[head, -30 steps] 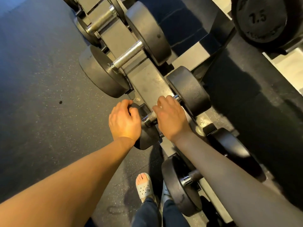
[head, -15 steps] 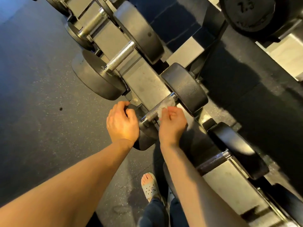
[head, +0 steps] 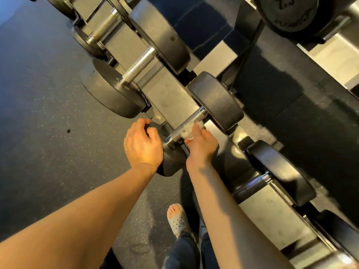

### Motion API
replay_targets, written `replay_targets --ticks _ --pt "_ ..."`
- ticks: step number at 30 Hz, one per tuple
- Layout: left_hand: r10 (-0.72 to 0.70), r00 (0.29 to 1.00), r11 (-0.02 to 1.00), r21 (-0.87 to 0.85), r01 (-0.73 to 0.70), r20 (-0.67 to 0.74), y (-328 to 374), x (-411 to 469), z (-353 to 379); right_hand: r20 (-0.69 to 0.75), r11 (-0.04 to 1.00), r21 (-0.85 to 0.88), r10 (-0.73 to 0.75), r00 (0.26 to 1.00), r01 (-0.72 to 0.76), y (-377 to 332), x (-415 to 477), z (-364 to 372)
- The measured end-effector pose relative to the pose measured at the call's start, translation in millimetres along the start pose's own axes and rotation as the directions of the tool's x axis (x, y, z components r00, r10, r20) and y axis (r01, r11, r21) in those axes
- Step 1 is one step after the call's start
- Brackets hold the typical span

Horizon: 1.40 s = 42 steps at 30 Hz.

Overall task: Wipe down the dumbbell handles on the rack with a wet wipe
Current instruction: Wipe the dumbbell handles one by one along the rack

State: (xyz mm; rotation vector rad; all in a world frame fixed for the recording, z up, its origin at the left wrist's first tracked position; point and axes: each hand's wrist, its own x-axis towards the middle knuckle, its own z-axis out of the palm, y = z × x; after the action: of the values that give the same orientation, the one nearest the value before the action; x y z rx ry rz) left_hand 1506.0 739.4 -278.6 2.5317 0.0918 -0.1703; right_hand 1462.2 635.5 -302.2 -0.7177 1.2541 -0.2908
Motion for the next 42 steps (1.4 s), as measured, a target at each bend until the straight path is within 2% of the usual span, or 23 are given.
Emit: replay_targets --ticks 2,4,6,8,11,13,15,18,20,21,23,25,27,29,31,33,34,35,36,38,40,42 --pt "-0.004 1.0 1.0 0.0 0.004 0.003 -0.3 0.3 -0.4 0.045 0.999 -0.025 0.02 0.999 -0.019 -3.5 4.8 -6.7" --pt "-0.003 1.0 1.0 0.005 0.003 0.003 -0.3 -0.2 -0.6 0.037 0.981 0.161 0.107 0.994 -0.111 -18.1 19.5 -8.4" --pt "-0.005 1.0 1.0 0.009 0.005 0.001 -0.1 -0.2 -0.5 0.057 0.892 0.391 0.222 0.973 -0.227 -30.5 29.5 -3.2" --pt "-0.006 1.0 1.0 0.012 0.006 0.0 0.2 0.0 -0.4 0.055 0.844 0.465 0.272 0.961 -0.266 -28.0 30.8 2.5" --pt "-0.006 1.0 1.0 0.009 0.006 0.001 0.7 0.0 -0.3 0.052 0.92 0.326 0.213 0.976 -0.218 -11.6 18.6 -0.4" --pt "-0.009 1.0 1.0 0.009 0.009 0.003 1.0 0.6 -0.9 0.119 0.983 0.119 0.126 0.985 -0.14 -5.5 5.9 -5.3" --pt "-0.007 1.0 1.0 0.017 0.007 0.005 1.6 1.0 -1.8 0.145 0.998 -0.057 0.023 0.989 -0.015 -6.8 -2.0 -5.8" --pt "0.007 1.0 0.998 0.056 -0.007 0.009 2.6 1.4 -2.0 0.021 0.989 -0.047 -0.14 0.99 0.141 -19.3 2.1 0.2" --pt "0.031 0.999 0.995 0.095 -0.033 0.022 3.1 3.2 -2.1 -0.02 0.97 -0.084 -0.229 0.973 0.226 -20.1 6.0 4.8" --pt "0.052 0.998 0.992 0.116 -0.056 0.033 1.9 4.8 -2.9 -0.008 0.946 -0.168 -0.282 0.959 0.277 -16.5 4.5 6.0" --pt "0.112 0.992 0.98 0.159 -0.121 0.063 -0.9 7.2 -4.2 0.103 0.84 -0.403 -0.353 0.93 0.363 -4.7 -0.5 4.1" --pt "0.148 0.986 0.97 0.185 -0.16 0.077 -2.0 7.4 -6.2 0.227 0.741 -0.557 -0.299 0.927 0.376 -2.6 -4.8 -1.6" --pt "0.147 0.985 0.973 0.168 -0.161 0.091 -2.3 9.9 -6.9 0.283 0.718 -0.575 -0.275 0.919 0.393 -17.2 -4.6 -8.7" --pt "0.195 0.971 0.963 0.161 -0.216 0.137 -1.7 11.7 -10.0 0.328 0.741 -0.5 -0.317 0.89 0.448 -35.8 -8.7 -16.6" --pt "0.347 0.923 0.91 0.181 -0.374 0.167 4.8 12.5 -14.7 0.38 0.771 -0.421 -0.328 0.865 0.478 -49.3 -16.0 -21.5" --pt "0.456 0.876 0.88 0.066 -0.47 0.154 21.8 4.6 -17.0 0.429 0.827 -0.333 -0.295 0.854 0.453 -56.6 -26.8 -24.2" --pt "0.439 0.877 0.898 -0.056 -0.436 0.195 33.3 -0.9 -16.1 0.439 0.865 -0.287 -0.264 0.859 0.413 -59.8 -31.1 -24.6" --pt "0.384 0.882 0.921 -0.187 -0.343 0.274 45.6 -5.8 -14.8 0.447 0.895 -0.257 -0.226 0.866 0.366 -64.1 -35.1 -25.4" --pt "0.311 0.877 0.929 -0.311 -0.2 0.367 55.8 -9.1 -11.9 0.452 0.91 -0.249 -0.193 0.871 0.331 -68.5 -37.2 -26.2" --pt "0.181 0.857 0.881 -0.466 0.077 0.483 65.7 -9.1 -3.0 0.464 0.91 -0.284 -0.145 0.874 0.302 -78.4 -37.6 -29.9" --pt "0.102 0.887 0.848 -0.506 0.159 0.45 64.8 -2.9 5.5 0.489 0.853 -0.383 -0.138 0.862 0.354 -88.2 -34.0 -36.8" --pt "0.081 0.949 0.874 -0.48 0.08 0.305 62.1 2.1 14.5 0.496 0.658 -0.516 -0.292 0.817 0.548 -101.3 -29.9 -45.8"
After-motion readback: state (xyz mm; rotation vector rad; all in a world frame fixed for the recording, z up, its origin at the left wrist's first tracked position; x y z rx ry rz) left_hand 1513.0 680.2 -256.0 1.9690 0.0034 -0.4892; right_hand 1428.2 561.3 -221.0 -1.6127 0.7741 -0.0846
